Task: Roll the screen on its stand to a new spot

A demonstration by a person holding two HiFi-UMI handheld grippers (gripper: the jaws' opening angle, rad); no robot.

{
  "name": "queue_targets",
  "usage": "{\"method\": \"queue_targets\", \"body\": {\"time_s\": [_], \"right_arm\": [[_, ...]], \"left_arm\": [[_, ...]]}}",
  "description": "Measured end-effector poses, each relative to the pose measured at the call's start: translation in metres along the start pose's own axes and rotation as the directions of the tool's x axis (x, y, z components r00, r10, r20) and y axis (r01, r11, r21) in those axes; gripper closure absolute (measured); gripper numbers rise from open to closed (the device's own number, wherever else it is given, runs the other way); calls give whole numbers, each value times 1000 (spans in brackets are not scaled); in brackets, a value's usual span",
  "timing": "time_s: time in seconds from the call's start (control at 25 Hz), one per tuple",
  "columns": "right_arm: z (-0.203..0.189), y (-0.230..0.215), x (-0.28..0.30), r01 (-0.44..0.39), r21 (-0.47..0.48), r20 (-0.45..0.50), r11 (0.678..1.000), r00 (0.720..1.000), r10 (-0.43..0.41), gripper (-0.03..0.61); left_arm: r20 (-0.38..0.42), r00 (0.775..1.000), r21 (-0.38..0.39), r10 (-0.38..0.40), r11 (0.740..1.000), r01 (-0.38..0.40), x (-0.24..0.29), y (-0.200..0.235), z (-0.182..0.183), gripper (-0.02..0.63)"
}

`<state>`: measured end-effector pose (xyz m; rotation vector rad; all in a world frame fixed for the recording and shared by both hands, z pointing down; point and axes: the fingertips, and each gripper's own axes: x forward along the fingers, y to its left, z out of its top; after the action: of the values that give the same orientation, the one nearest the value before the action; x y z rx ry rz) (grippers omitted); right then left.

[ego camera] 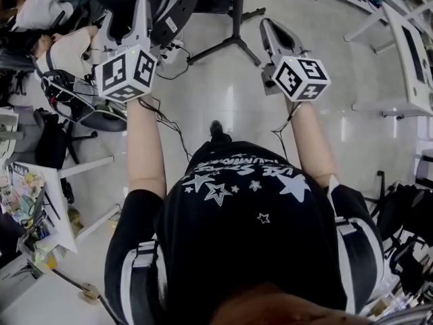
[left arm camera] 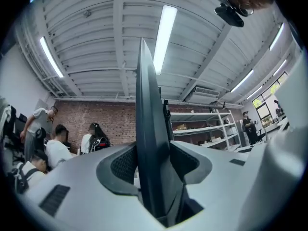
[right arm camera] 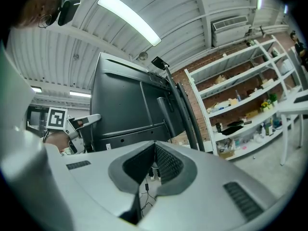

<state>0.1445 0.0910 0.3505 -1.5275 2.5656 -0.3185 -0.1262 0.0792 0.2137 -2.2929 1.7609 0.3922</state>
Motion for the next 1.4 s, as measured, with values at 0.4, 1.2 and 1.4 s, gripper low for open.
{"method": "queue_targets", "body": {"time_s": [0.4, 1.2, 1.4], "right_arm": [[3, 2, -44, -39, 6, 10, 999, 999, 39, 571], [-31, 3, -128, -144, 72, -49, 987, 988, 147, 571], [-34, 25, -138, -167, 33, -56, 985, 984, 168, 571]], "left_arm": [[-16, 996, -24, 82, 996, -83, -53, -24, 5, 342], [-165, 982, -168, -94, 984, 66, -156, -177, -32, 347], [-187, 971, -201, -151, 973, 112, -177, -189, -40, 411]]}}
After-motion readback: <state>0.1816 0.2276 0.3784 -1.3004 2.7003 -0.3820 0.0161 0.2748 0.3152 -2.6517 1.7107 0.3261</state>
